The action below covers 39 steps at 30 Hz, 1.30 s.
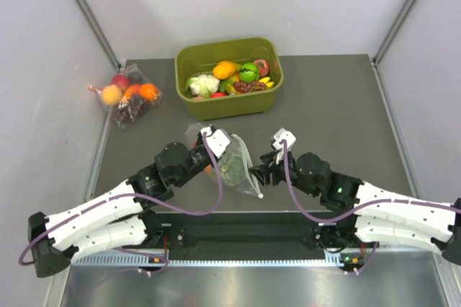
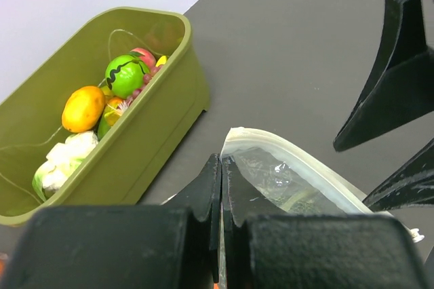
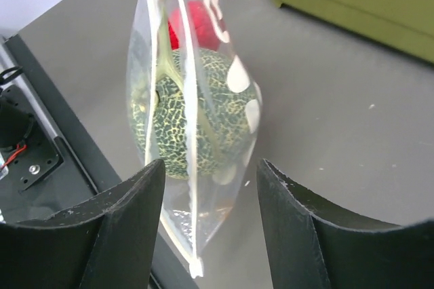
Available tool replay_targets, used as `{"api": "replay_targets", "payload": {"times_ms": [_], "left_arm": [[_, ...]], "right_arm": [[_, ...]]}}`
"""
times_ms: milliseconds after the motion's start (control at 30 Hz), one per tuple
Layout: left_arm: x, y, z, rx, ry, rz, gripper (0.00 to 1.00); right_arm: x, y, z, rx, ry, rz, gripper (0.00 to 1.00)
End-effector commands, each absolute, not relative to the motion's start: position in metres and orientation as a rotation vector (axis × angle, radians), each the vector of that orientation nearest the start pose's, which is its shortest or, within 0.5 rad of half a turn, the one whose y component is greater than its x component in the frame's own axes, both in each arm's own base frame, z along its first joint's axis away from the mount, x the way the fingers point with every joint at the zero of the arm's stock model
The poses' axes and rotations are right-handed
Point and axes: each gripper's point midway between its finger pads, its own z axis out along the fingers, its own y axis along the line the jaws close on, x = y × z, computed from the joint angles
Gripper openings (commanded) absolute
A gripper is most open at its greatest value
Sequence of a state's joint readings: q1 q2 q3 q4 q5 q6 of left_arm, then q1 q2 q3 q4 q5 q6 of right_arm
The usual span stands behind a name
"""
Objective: Open the zip-top bag and remove the fake food
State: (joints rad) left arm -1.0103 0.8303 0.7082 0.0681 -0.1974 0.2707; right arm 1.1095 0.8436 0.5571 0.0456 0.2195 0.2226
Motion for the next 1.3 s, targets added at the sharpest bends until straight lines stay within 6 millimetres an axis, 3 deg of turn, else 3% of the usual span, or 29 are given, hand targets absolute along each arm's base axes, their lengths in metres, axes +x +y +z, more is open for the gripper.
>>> {"api": "replay_targets", "payload": {"times_ms": [0, 233, 333, 467, 500, 533, 633, 767, 1067, 1267], "left_arm": [[0.215, -0.266, 0.309, 0.814, 1.338, -0.457, 0.0], [0.204, -0.284, 0.305, 0.868, 1.33, -0.565, 0.0], [0.2, -0.293, 0.302, 0.89, 1.338, -0.609, 0.0], [0.205, -0.299, 0.295, 0.9, 1.383, -0.608, 0.02], [0.208, -0.299, 0.294, 0.885, 1.398, -0.6, 0.08], [0.21, -0.299, 0.298, 0.87, 1.404, -0.6, 0.32], [0.214, -0.291, 0.311, 0.763, 1.422, -0.61, 0.62], [0.213, -0.282, 0.324, 0.673, 1.43, -0.637, 0.75], [0.191, -0.296, 0.3, 0.617, 1.549, -0.692, 0.81], [0.195, -0.294, 0.275, 0.557, 1.668, -0.556, 0.8]], "right_arm": [[0.173, 0.294, 0.217, -0.624, 1.697, 0.826, 0.56], [0.181, 0.309, 0.206, -0.661, 1.702, 0.799, 0.54], [0.184, 0.313, 0.209, -0.67, 1.682, 0.797, 0.4], [0.185, 0.316, 0.211, -0.675, 1.674, 0.8, 0.03], [0.185, 0.316, 0.211, -0.669, 1.676, 0.798, 0.0], [0.187, 0.314, 0.212, -0.645, 1.684, 0.794, 0.0], [0.19, 0.309, 0.211, -0.598, 1.707, 0.779, 0.0], [0.196, 0.305, 0.215, -0.53, 1.736, 0.763, 0.0], [0.211, 0.305, 0.216, -0.446, 1.786, 0.694, 0.0], [0.215, 0.304, 0.219, -0.409, 1.791, 0.7, 0.0]]}}
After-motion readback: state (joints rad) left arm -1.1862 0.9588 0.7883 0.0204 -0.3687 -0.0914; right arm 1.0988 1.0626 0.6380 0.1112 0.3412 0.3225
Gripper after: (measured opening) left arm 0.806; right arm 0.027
